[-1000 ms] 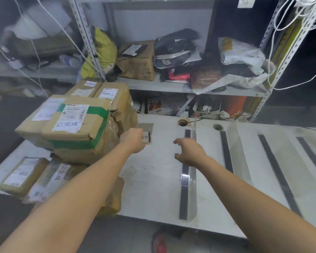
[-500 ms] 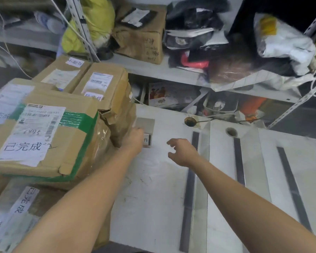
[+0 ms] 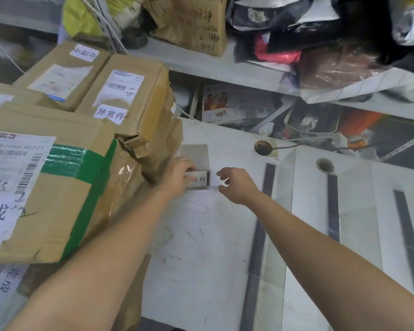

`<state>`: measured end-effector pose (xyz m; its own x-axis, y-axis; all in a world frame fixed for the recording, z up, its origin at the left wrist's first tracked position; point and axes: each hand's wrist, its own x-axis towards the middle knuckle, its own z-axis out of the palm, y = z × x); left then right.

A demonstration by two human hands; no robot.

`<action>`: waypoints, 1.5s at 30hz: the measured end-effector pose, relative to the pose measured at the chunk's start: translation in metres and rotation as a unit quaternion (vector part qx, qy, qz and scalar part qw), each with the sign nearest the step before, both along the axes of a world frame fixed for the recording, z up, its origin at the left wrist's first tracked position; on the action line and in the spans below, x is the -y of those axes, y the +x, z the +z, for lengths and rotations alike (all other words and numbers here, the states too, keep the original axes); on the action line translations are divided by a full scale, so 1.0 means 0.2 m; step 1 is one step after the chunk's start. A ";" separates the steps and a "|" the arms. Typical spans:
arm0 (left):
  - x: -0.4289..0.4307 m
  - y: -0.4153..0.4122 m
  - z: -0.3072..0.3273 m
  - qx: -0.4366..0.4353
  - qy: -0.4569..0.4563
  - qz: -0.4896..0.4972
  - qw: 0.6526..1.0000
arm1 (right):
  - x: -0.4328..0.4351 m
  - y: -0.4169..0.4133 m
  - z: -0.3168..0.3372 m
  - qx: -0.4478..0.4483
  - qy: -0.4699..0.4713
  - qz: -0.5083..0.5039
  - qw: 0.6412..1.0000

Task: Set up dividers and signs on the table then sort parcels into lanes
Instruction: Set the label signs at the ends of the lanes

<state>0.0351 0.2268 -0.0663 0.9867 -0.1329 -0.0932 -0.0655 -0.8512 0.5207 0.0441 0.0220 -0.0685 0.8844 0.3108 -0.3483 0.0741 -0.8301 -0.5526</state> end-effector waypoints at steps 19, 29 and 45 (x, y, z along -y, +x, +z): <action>-0.10 -0.09 0.12 0.052 -0.108 0.059 0.991 | -0.18 0.09 -0.10 0.042 0.050 -0.005 0.998; -0.03 -0.08 0.26 0.085 -0.164 0.091 0.979 | -0.05 0.09 0.01 0.096 0.108 -0.049 0.988; 0.21 -0.19 0.67 0.131 -0.157 0.067 0.977 | 0.41 -0.07 0.43 0.184 0.089 -0.052 0.978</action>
<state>-0.0027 0.1857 0.0672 0.9819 0.0169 0.1887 -0.1303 -0.6630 0.7372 0.0292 -0.0603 0.0184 0.9698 0.2388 0.0505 0.2148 -0.7369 -0.6410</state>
